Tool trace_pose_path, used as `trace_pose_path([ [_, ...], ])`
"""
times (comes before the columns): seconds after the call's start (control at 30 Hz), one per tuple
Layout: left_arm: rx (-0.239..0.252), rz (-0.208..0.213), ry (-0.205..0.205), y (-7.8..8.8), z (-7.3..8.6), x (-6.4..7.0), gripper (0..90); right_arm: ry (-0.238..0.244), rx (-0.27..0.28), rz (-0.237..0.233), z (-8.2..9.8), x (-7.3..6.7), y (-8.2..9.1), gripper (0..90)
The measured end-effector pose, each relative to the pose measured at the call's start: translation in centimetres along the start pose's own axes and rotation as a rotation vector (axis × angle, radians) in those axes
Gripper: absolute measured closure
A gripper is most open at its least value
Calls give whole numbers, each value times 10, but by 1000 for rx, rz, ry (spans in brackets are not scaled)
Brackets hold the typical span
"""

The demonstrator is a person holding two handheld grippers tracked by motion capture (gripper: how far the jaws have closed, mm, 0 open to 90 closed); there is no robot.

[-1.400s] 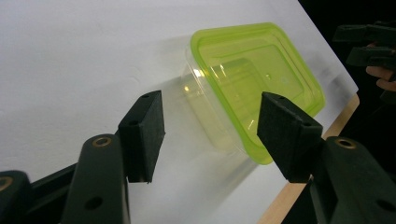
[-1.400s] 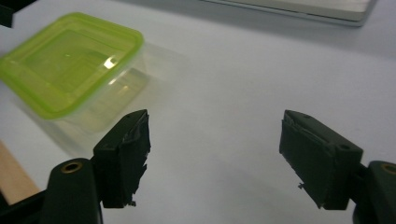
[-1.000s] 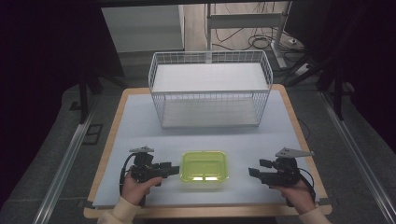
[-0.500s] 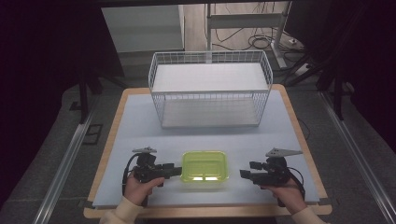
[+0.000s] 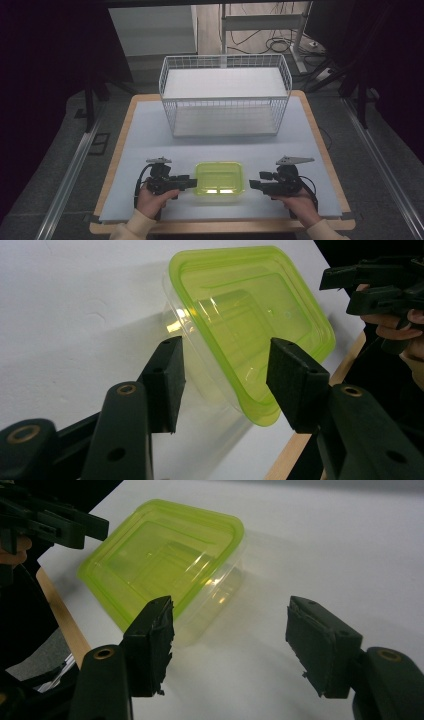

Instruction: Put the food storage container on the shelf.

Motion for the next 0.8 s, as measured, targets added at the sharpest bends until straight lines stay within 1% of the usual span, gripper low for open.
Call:
trace_pose_path([
  [0.23,0,5,6,0,0,-2,495,-40,1,-25,2,2,-3,362],
  [0.27,0,5,5,0,0,-2,494,-46,0,-22,2,2,-3,362],
  [0.33,2,5,6,0,0,-2,493,-58,-19,-4,5,4,-4,361],
  [0.37,2,5,7,1,0,-2,493,-58,-19,-4,5,4,-4,361],
  [0.5,2,1,6,0,-1,-3,492,-88,-69,24,4,4,-6,349],
  [0.57,-1,0,8,0,-1,-2,492,-104,-90,20,2,4,-6,347],
  [0.6,2,0,8,0,-2,-2,492,-120,-90,8,0,4,-7,347],
  [0.63,2,0,8,0,-2,-2,493,-120,-90,8,0,4,-7,347],
  [0.7,3,1,10,0,-3,-2,494,-132,-88,-9,-3,3,-8,350],
  [0.8,1,8,12,-1,-4,-2,499,-134,-88,-23,-6,2,-11,365],
])
Point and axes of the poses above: each handheld gripper's, and its own axes: y roughly backward along the jaws, z roughly out of its underside, x roughly to its right, the point moved 1 cm from there along -y, roughly forward along the jaws, and after that the axes turned 10 degrees about y, right-handed, at the moved point
